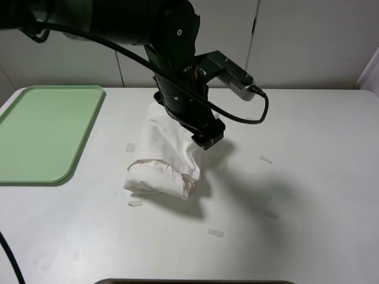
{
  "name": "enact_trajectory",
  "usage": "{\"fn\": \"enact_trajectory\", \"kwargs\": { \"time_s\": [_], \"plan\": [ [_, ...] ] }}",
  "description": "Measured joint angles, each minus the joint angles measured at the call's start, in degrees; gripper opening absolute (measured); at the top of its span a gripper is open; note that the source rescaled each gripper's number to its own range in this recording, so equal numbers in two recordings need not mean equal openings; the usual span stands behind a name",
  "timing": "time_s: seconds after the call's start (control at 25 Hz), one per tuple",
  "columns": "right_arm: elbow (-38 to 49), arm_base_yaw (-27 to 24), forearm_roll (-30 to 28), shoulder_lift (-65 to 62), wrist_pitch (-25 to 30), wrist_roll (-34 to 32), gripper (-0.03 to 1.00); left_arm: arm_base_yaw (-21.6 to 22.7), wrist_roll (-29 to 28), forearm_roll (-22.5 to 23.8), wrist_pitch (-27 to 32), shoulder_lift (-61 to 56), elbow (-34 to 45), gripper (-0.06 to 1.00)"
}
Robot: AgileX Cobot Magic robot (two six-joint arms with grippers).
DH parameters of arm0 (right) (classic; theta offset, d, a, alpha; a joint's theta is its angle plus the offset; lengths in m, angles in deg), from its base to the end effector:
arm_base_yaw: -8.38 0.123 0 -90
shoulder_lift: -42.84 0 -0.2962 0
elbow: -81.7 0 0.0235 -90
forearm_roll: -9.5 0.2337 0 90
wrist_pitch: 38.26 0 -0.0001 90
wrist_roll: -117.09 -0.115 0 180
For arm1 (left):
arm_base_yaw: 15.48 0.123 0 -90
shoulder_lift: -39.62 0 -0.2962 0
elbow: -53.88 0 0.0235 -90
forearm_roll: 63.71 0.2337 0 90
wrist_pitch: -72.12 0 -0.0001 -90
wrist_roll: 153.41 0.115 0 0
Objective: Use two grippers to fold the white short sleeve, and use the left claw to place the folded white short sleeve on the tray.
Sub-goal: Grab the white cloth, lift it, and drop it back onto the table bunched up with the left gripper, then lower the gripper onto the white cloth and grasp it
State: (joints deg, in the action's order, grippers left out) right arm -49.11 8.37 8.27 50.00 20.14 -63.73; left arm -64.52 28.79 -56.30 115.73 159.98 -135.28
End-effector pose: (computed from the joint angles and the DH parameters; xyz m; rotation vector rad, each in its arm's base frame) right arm -0.0080 -0.0021 0.2608 0.0150 2.0026 -0.0165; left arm 0.2865 -0.3144 0.2125 1.2536 2.3844 -0.1029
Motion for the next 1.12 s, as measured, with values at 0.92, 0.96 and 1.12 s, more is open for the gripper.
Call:
{"fn": "enact_trajectory", "kwargs": {
  "time_s": [0.92, 0.96, 1.12],
  "plan": [
    [0.00, 0.00, 0.06, 0.00, 0.00, 0.00, 1.00, 0.41, 6.97, 5.58, 14.34, 0.00, -4.16, 0.87],
    [0.00, 0.00, 0.06, 0.00, 0.00, 0.00, 1.00, 0.41, 6.97, 5.58, 14.34, 0.00, -4.16, 0.87],
    [0.00, 0.00, 0.06, 0.00, 0.00, 0.00, 1.00, 4.08, 11.19, -0.55, 17.81, -0.44, -4.16, 0.87]
  ]
}}
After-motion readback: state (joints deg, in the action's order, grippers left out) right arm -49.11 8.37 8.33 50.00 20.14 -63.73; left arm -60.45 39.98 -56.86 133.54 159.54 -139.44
